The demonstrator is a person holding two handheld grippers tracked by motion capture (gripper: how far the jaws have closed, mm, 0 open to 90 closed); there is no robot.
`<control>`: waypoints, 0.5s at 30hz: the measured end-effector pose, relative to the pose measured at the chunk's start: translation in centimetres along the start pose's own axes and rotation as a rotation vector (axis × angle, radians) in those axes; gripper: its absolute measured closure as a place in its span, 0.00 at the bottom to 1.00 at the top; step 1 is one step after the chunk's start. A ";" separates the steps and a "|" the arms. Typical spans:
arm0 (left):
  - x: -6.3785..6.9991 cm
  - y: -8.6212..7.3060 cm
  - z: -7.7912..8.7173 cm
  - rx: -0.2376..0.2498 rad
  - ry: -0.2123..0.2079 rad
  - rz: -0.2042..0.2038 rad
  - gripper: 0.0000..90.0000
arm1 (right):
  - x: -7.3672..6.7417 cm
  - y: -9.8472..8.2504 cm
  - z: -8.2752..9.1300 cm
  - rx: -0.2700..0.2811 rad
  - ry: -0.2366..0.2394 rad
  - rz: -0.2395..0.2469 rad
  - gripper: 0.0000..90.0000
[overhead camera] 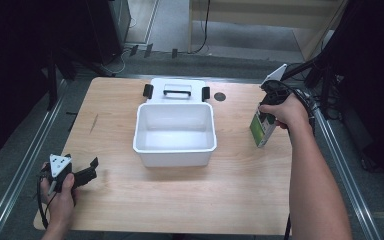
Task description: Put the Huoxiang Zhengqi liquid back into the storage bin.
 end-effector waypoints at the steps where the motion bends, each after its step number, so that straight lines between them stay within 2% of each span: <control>1: 0.0 0.0 0.0 -0.001 0.000 -0.001 0.08 | -0.1 0.0 0.0 -0.001 -0.003 0.003 0.68; 9: 0.0 0.0 0.0 -0.001 -0.001 -0.001 0.08 | -0.4 0.1 -0.5 -0.015 0.002 0.009 0.65; 15: 0.0 0.0 0.0 -0.001 -0.002 0.000 0.08 | -0.1 0.1 -0.6 -0.007 0.000 0.021 0.70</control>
Point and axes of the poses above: each handheld gripper's, and its own axes: z roughly backward along the jaws, y roughly out of its top, x roughly to its right, the point moved 1 cm from there along -z, roughly forward along the jaws, and after that the axes turned 15 degrees about -y, right-handed, at the moved point
